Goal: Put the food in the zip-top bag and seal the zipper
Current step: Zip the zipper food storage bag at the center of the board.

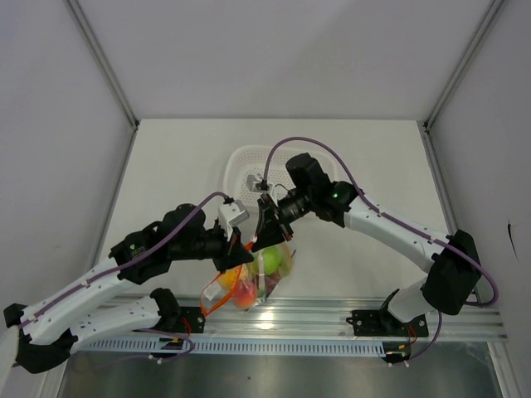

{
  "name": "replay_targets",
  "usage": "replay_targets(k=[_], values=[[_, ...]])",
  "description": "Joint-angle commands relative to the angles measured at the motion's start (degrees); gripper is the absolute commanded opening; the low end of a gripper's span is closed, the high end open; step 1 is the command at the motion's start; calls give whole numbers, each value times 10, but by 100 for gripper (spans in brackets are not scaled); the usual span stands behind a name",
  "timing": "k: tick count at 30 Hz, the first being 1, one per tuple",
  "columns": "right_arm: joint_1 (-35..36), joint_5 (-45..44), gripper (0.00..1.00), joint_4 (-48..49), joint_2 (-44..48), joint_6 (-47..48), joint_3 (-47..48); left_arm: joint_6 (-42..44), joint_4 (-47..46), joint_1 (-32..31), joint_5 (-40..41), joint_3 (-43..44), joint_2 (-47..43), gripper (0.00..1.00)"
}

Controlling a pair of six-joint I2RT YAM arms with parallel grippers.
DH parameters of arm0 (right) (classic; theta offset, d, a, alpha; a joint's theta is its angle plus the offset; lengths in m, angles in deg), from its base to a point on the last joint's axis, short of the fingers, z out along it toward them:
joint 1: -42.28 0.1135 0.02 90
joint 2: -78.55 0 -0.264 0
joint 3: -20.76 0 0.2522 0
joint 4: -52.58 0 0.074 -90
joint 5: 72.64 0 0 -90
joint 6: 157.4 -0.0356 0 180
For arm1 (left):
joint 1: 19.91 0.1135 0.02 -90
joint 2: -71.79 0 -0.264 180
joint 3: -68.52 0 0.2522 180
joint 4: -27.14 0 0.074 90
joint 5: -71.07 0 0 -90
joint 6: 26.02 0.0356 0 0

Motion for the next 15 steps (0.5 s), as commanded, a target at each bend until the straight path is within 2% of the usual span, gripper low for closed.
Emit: replay_targets(k=[1,3,4,6,8,12,15], values=[[7,26,0,28,18,-12,-8,-5,-35,13,-29,7,-8,4],[9,19,0,61,27,-41,-24,-9,-22,14,-3,9,-9,40],[10,8,0,96,32,-55,-39,-12,-21,14,7,11,-10,66],[15,-29,0,120,42,-93,-52,-16,-16,14,48,12,-17,82],[20,-76,0,134,52,-115,-60,-22,-10,14,81,15,-32,88],[31,-157,0,147,60,-168,-70,-25,-26,14,146,15,-69,88],[33,-209,0,156,61,-222,-76,-23,-29,13,182,16,-80,84]])
